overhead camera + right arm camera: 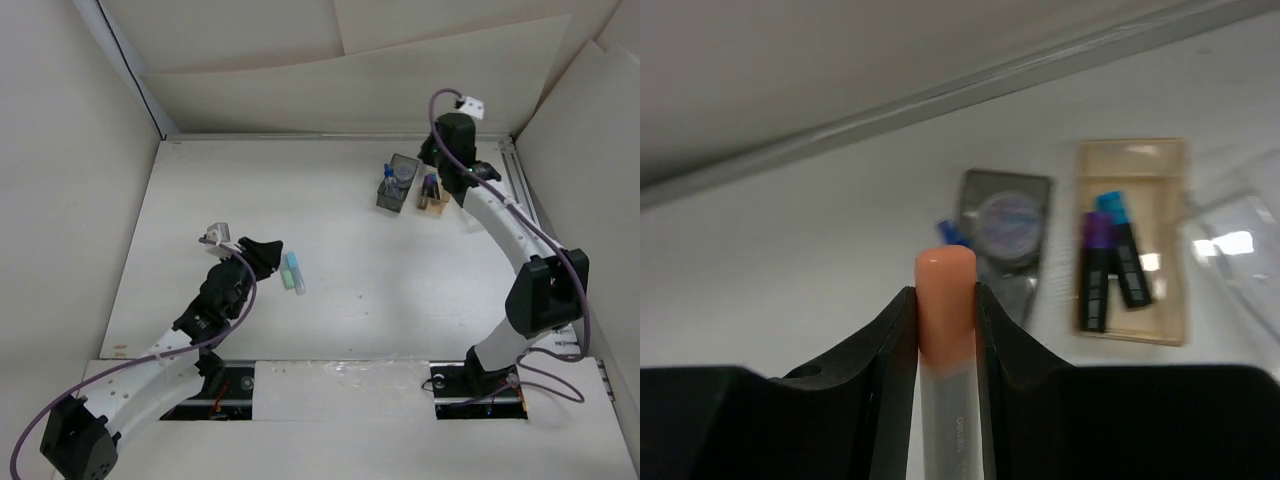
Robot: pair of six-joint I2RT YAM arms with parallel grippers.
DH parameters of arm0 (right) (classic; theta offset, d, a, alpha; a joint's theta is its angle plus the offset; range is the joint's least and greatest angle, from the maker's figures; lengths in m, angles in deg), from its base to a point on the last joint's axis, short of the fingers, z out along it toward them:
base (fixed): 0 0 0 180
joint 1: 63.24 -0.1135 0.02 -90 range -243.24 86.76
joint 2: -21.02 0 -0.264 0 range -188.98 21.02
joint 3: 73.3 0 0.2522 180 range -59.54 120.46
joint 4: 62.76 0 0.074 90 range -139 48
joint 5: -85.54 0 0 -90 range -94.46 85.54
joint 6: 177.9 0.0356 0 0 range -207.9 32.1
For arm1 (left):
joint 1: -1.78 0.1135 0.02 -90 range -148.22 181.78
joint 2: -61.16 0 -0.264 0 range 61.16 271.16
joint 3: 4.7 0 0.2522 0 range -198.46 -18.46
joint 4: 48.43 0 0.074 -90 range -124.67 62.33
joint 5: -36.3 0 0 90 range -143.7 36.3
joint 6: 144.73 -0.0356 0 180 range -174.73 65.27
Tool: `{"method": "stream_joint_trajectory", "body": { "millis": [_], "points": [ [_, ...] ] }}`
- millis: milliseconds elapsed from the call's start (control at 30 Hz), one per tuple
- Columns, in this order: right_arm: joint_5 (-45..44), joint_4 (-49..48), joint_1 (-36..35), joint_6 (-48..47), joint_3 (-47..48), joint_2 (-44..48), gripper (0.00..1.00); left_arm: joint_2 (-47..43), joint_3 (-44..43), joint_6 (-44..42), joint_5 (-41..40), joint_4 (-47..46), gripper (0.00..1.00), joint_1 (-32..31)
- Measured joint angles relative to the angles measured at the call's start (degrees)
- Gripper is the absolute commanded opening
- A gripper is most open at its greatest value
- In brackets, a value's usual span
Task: Sort the stationery into containers
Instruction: Place the stationery into the container
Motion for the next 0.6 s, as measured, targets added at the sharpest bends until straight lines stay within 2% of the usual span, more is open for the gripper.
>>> {"method": "stream_joint_trajectory", "body": {
  "millis": [133,267,600],
  "points": [
    [-9.1,0.6,8.7,0.6,0.0,-0.1,0.0,1.5,0.0,0.0,2.7,-1.5,0.34,0.0],
    [-17.6,0.6,13.4,1.6,0.0,-2.1,0.0,2.6,0.0,0.0,4.7,-2.3,0.34,0.0],
    [-35.7,-0.2,16.1,-0.4,-0.2,-12.2,0.01,0.5,0.1,0.0,5.5,-2.1,0.35,0.0]
  ]
}}
